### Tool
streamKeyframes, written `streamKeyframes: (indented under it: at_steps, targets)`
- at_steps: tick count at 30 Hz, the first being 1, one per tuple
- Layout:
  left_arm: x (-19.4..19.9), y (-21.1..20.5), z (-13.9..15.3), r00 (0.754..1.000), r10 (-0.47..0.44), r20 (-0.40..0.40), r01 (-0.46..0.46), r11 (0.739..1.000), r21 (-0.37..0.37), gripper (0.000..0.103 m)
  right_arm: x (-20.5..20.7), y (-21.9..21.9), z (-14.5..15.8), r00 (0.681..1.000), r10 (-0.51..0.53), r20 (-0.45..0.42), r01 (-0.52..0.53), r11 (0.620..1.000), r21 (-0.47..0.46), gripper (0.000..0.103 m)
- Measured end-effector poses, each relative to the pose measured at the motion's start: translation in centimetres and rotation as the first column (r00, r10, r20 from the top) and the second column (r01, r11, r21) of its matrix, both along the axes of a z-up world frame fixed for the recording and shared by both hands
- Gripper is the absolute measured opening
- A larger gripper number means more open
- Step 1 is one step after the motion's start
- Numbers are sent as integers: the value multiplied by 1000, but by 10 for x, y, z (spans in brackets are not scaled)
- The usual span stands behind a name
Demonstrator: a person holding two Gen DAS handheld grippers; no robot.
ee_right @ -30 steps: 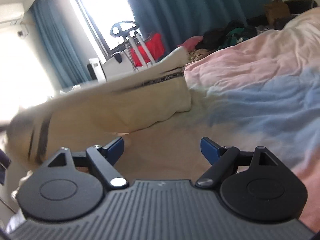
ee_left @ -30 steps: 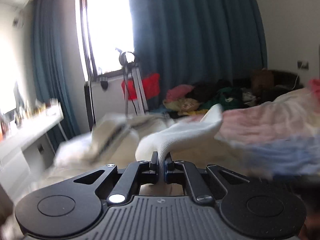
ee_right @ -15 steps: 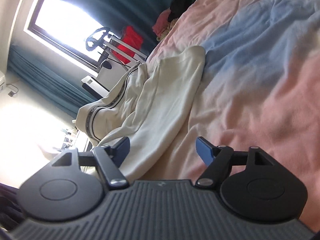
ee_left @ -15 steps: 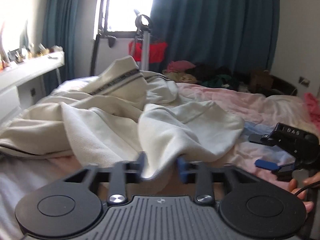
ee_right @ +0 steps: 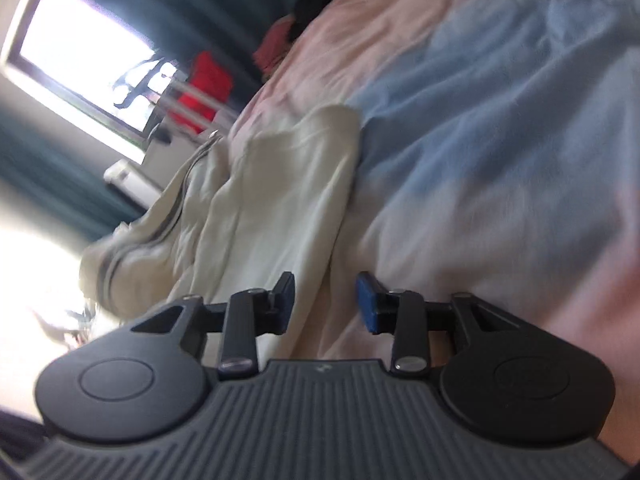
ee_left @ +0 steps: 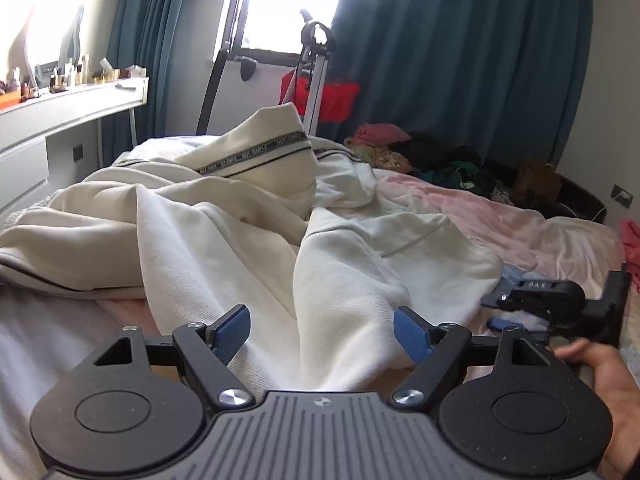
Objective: Fold clothes
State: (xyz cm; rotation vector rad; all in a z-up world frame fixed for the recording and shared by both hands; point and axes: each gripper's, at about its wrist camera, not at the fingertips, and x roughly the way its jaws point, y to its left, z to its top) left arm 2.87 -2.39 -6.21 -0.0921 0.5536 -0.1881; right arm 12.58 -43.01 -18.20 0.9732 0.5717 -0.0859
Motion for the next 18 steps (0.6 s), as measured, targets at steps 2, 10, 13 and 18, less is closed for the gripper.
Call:
streamKeyframes:
  at_steps: [2, 10, 13, 18]
  targets:
    - [4, -2, -2, 999, -19, 26, 18, 999, 31, 81, 12, -7, -3, 999, -29, 18, 29, 1000, 8, 36]
    - [41, 5, -24, 1000, -26, -7, 26, 999, -29, 83, 81, -7, 9, 993, -118, -15, 115, 983, -141, 32]
    - [49, 3, -31, 1000, -19, 11, 19, 1000, 17, 83, 101, -7, 28, 987, -150, -50, 135, 966, -222, 7]
    - [44, -4, -26, 995, -64, 74, 62, 998, 26, 83, 82, -43, 76, 951, -308, 12, 301, 920, -249, 6]
